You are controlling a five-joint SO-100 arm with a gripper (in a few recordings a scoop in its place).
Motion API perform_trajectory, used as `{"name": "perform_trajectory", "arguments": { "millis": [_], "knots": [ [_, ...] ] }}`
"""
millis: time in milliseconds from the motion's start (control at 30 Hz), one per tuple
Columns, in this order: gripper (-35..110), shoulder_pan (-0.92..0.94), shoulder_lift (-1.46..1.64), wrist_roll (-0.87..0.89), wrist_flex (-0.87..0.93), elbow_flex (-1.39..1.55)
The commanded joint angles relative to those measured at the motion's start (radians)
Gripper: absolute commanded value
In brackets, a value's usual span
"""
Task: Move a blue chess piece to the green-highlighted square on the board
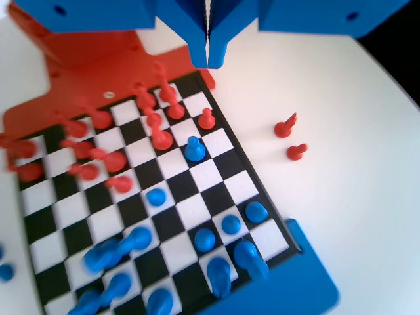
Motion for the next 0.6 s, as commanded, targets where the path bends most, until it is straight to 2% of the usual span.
{"name": "perform_trajectory", "arguments": {
  "millis": [0, 567],
  "knots": [
    [3, 0.025, -0.048, 0.014, -0.031, -0.054],
    [11, -0.032, -0.141, 0.081, -0.16, 0.025]
  ]
}}
